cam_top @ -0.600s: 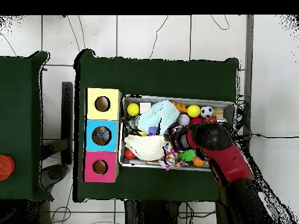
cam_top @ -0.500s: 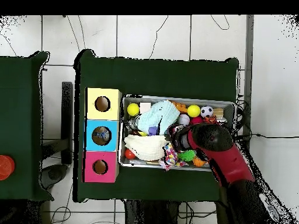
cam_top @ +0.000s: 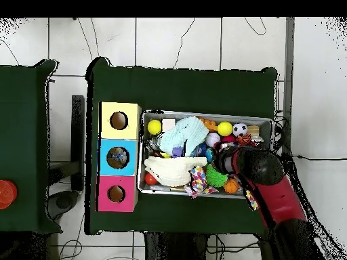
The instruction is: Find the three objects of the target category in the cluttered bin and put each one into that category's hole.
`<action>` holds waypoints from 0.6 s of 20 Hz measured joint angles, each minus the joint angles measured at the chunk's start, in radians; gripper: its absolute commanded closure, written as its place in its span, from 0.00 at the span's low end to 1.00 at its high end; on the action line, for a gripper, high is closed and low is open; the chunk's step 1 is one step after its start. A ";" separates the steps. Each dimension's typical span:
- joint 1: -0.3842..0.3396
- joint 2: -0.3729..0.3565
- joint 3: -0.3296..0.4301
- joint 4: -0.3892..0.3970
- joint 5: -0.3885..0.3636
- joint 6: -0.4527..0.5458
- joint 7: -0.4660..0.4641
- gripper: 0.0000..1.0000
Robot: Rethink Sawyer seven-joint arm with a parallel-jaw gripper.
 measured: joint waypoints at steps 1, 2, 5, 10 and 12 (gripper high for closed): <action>-0.002 0.001 -0.001 -0.003 0.000 -0.006 0.000 1.00; -0.004 0.004 -0.002 -0.008 0.000 -0.012 0.000 1.00; -0.007 0.015 -0.002 -0.024 0.002 -0.027 0.000 1.00; -0.006 0.046 -0.001 -0.043 0.023 -0.092 0.000 1.00; -0.006 0.061 0.001 -0.046 0.036 -0.126 0.000 1.00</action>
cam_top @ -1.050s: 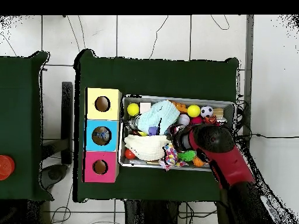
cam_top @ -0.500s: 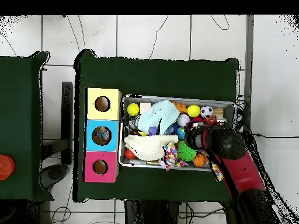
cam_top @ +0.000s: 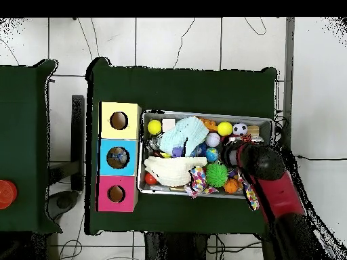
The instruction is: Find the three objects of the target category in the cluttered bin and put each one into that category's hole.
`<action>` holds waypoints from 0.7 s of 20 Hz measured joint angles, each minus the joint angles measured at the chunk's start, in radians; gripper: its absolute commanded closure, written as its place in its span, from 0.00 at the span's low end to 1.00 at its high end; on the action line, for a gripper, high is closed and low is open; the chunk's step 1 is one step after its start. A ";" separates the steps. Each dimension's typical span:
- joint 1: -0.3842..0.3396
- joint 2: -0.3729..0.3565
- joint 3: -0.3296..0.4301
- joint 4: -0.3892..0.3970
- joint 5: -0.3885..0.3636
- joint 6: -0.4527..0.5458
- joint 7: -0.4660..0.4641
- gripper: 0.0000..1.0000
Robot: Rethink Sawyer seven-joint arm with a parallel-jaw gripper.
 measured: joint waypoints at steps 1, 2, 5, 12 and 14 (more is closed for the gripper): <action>0.000 0.011 0.003 -0.003 0.011 -0.024 0.000 1.00; 0.000 0.015 0.005 -0.004 0.015 -0.033 0.000 1.00; 0.000 0.035 0.015 -0.012 0.036 -0.071 0.000 1.00; -0.003 0.053 0.076 -0.018 0.108 -0.094 0.000 1.00; -0.004 0.051 0.098 -0.016 0.137 -0.093 0.000 1.00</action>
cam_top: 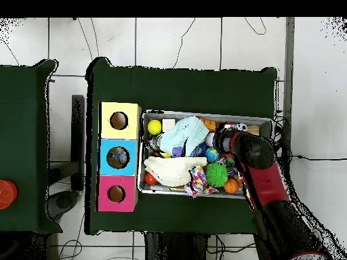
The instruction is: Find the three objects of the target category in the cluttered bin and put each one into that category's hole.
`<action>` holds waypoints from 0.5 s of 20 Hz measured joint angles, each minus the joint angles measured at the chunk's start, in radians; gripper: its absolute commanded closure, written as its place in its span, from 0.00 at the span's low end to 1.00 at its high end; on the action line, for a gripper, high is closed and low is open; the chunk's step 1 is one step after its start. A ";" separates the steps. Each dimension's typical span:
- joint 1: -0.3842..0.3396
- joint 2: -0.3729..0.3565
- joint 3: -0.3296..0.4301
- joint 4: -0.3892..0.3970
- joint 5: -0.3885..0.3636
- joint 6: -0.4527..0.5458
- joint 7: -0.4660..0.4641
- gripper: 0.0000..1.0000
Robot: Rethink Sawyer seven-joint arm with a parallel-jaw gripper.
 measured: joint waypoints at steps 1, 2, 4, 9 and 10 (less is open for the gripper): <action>0.000 -0.001 0.003 0.001 0.005 0.001 0.000 1.00; 0.000 -0.003 0.008 0.002 0.011 0.002 0.000 1.00; 0.000 -0.014 0.027 0.009 0.033 0.012 0.000 1.00; -0.007 -0.031 0.052 0.029 0.063 0.034 0.000 1.00; -0.011 -0.033 0.059 0.035 0.069 0.034 0.000 1.00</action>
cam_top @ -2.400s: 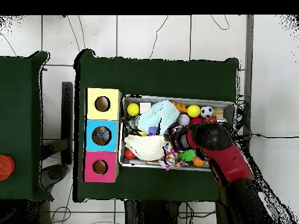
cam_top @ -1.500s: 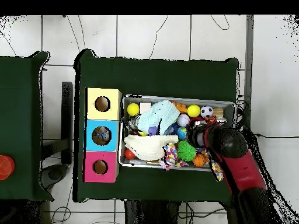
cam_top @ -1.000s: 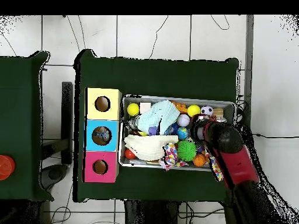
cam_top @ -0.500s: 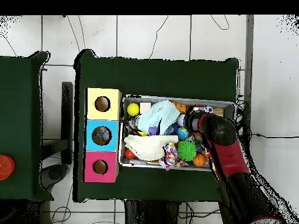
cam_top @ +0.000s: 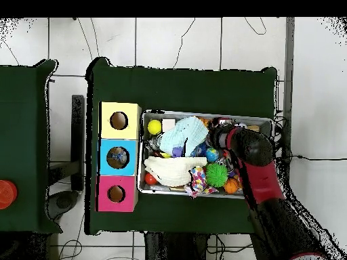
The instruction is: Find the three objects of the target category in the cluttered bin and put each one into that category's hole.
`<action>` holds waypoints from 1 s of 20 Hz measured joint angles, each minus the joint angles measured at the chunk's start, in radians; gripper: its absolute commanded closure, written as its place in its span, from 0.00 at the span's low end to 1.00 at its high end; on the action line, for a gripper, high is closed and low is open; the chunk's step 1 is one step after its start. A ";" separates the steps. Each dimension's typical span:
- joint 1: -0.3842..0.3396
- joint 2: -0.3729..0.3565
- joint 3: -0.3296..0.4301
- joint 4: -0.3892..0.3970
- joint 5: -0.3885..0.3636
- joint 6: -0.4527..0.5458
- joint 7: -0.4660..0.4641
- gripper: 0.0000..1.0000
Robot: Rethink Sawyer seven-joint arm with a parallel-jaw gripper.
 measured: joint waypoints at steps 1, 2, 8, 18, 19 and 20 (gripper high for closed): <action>-0.003 -0.002 0.005 0.006 0.004 0.000 0.000 1.00; -0.006 -0.003 0.010 0.011 0.007 0.000 0.000 1.00; -0.033 -0.006 0.041 0.048 0.015 0.000 0.000 1.00; -0.128 0.027 0.148 0.107 0.014 -0.031 0.000 1.00; -0.140 0.038 0.165 0.115 0.008 -0.048 0.000 1.00; -0.145 0.044 0.171 0.120 0.004 -0.057 0.000 1.00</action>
